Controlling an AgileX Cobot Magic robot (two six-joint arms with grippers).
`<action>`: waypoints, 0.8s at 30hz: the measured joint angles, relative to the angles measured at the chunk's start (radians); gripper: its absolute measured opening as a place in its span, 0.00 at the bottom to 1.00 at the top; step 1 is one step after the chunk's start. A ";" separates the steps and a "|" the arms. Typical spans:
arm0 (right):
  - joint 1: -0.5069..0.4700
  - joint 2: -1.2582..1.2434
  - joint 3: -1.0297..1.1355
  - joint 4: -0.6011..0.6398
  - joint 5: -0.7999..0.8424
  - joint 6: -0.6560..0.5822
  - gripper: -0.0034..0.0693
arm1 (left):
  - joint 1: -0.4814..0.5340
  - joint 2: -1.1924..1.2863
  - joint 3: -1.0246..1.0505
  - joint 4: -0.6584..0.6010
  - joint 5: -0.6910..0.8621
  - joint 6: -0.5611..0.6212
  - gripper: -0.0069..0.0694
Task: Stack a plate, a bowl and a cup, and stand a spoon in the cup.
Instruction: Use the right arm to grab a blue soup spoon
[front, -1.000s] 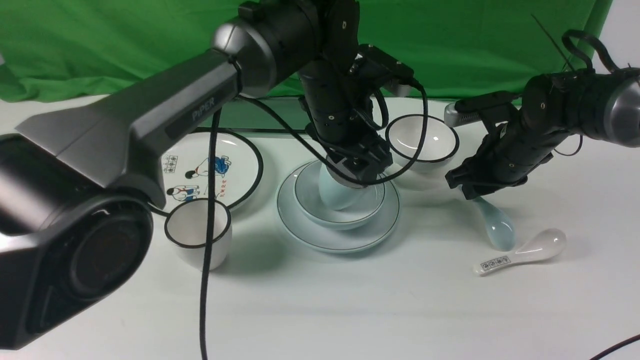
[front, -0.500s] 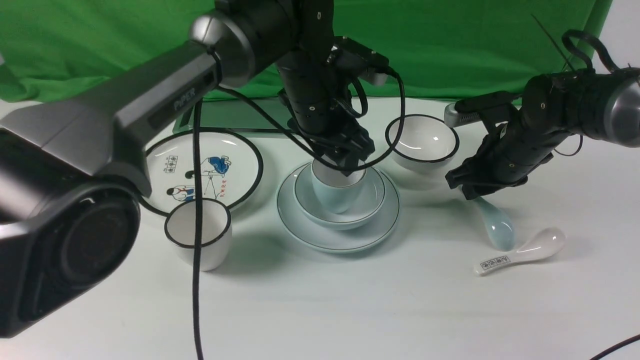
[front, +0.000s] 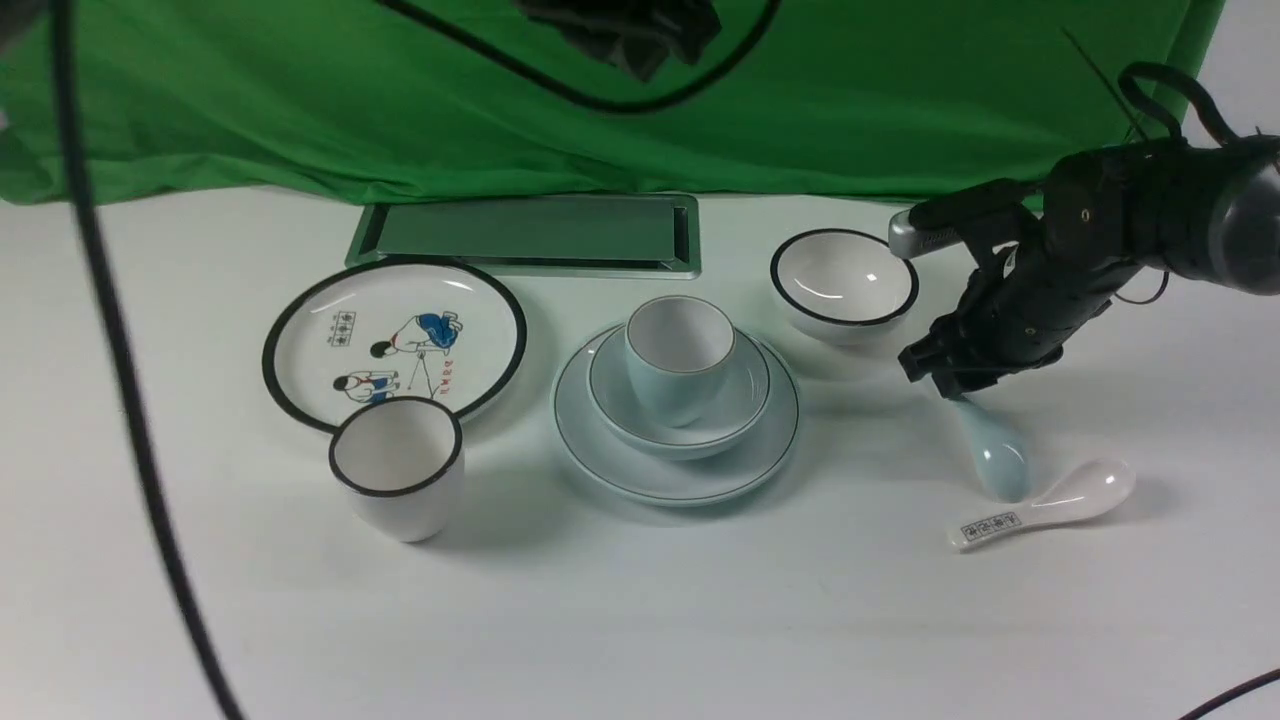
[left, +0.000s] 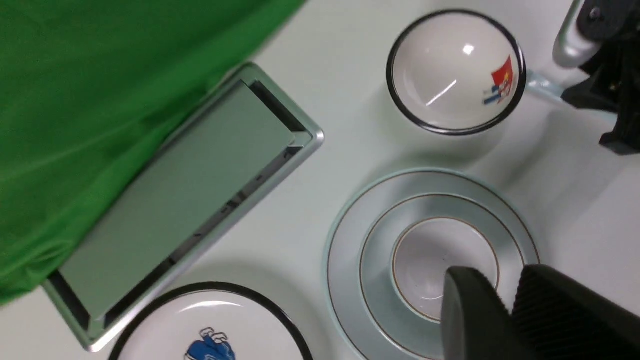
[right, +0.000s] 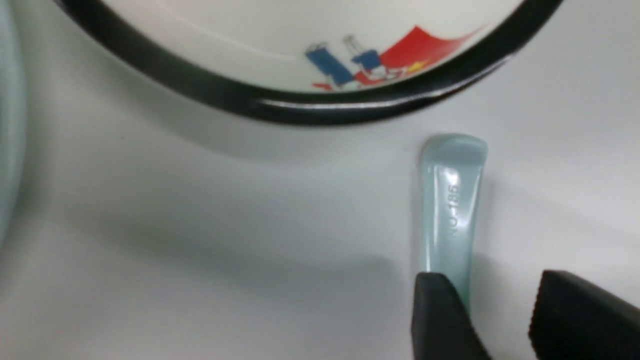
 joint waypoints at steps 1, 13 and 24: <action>0.000 0.000 0.000 0.000 0.000 -0.006 0.46 | 0.000 -0.032 0.020 0.005 0.000 0.000 0.09; -0.007 0.024 0.000 -0.026 0.034 -0.020 0.60 | 0.000 -0.223 0.404 0.008 -0.019 -0.001 0.04; -0.027 0.005 0.000 -0.023 0.091 -0.020 0.61 | 0.000 -0.264 0.525 0.008 -0.103 -0.015 0.04</action>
